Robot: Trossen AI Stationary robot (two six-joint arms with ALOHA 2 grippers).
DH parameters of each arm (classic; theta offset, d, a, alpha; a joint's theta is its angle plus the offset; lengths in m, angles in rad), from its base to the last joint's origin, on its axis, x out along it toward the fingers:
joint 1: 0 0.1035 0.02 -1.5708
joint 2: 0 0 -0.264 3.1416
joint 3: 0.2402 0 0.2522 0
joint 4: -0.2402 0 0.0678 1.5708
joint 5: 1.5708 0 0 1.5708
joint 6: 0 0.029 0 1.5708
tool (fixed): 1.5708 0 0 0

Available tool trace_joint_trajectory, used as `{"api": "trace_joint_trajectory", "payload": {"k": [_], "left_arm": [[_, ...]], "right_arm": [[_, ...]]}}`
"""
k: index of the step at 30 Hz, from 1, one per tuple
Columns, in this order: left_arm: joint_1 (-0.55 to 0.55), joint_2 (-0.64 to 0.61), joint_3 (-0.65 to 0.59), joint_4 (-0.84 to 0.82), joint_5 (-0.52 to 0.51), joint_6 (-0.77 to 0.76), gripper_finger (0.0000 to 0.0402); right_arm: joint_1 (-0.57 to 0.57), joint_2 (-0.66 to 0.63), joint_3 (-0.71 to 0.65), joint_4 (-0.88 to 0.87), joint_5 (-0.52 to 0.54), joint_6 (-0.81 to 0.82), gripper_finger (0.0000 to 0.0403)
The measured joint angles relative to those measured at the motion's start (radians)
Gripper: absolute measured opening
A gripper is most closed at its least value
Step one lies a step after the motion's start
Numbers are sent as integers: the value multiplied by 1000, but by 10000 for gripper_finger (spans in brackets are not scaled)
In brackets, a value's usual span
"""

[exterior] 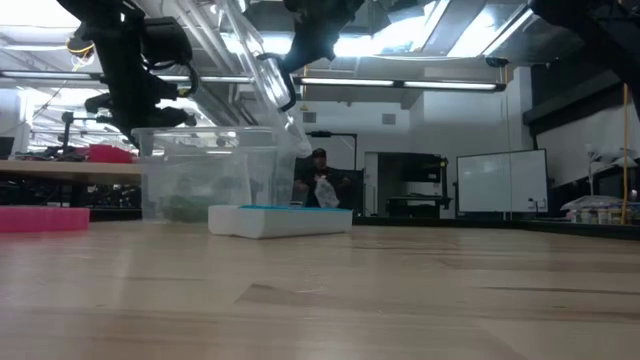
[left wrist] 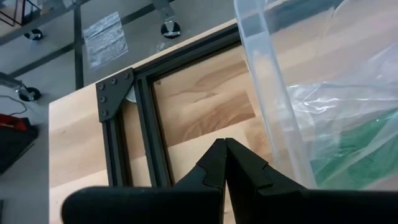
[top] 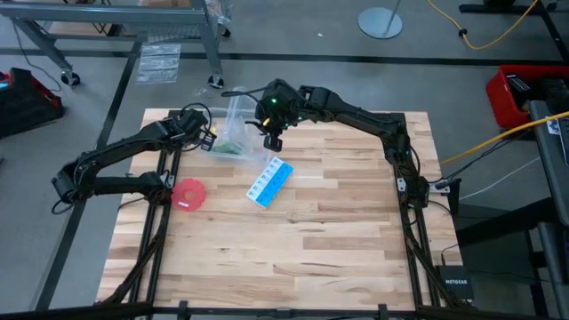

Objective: Roll bandage
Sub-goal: Close the transparent container

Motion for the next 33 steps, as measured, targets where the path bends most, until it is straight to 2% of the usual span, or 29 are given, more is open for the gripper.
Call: {"api": "trace_joint_trajectory", "payload": {"k": [5,12,23,33], "left_arm": [[-1,0,0,-1,0,6,0],[-1,0,0,-1,0,12,0],[-8,0,0,0,14,11,0],[-58,0,0,11,20,11,0]], "right_arm": [[-1,0,0,-2,74,-43,26],[-20,0,0,5,74,-60,26],[-18,5,0,83,-37,-56,26],[-18,49,-1,128,-69,-55,26]]}}
